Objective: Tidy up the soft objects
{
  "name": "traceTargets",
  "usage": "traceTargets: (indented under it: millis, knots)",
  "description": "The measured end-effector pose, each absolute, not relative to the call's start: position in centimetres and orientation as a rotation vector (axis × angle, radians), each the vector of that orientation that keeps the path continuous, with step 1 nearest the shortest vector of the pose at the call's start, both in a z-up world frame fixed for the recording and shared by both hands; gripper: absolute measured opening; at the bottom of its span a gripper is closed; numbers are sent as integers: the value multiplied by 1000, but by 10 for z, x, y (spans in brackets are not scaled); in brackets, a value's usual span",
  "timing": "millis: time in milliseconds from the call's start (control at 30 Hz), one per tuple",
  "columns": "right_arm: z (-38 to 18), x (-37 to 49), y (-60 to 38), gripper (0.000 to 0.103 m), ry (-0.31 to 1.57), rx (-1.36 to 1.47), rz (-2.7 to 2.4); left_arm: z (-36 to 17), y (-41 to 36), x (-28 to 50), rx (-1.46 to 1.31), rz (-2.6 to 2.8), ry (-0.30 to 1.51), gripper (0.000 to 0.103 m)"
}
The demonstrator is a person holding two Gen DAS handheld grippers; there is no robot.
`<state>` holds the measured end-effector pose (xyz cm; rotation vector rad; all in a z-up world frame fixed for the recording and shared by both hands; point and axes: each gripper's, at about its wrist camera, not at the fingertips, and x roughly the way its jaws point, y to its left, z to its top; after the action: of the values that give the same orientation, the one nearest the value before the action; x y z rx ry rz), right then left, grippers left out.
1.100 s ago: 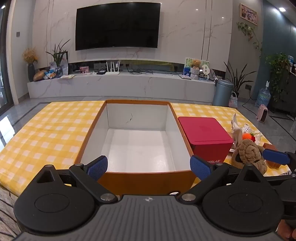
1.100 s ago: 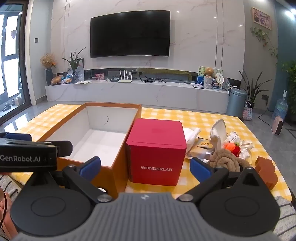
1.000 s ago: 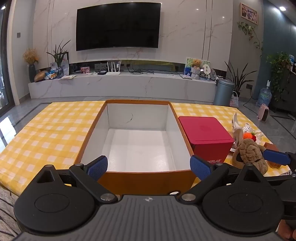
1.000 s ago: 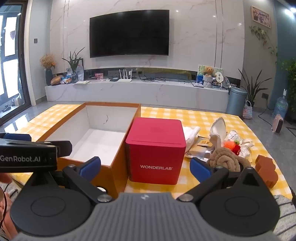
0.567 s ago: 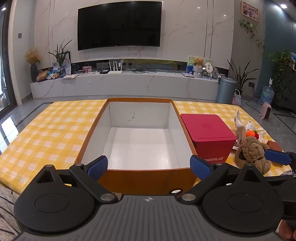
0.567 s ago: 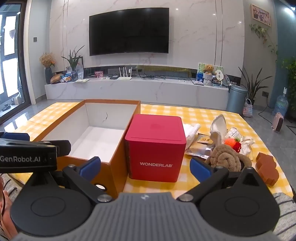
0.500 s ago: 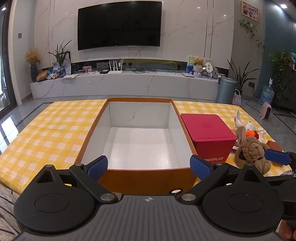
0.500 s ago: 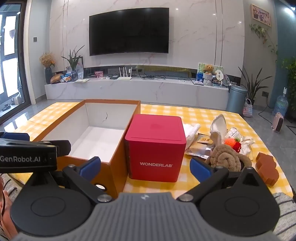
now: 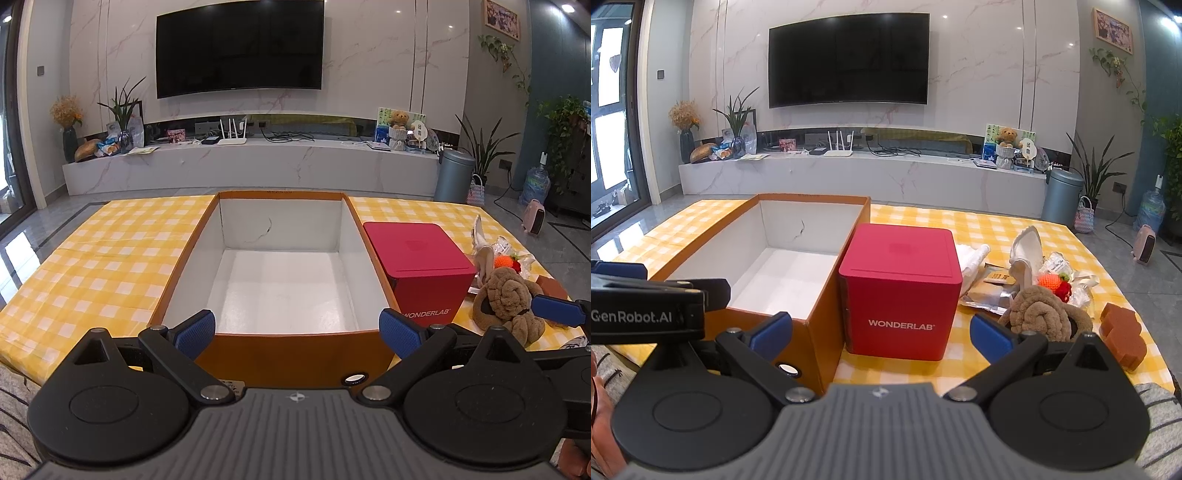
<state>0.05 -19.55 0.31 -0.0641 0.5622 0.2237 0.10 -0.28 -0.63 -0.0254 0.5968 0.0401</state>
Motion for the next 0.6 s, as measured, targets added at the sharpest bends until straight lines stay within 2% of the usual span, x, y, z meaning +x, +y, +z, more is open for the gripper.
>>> traceTargets:
  millis: [600]
  knots:
    - [3, 0, -195, 100, 568, -65, 225, -5, -2, 1, -24, 40, 609, 103]
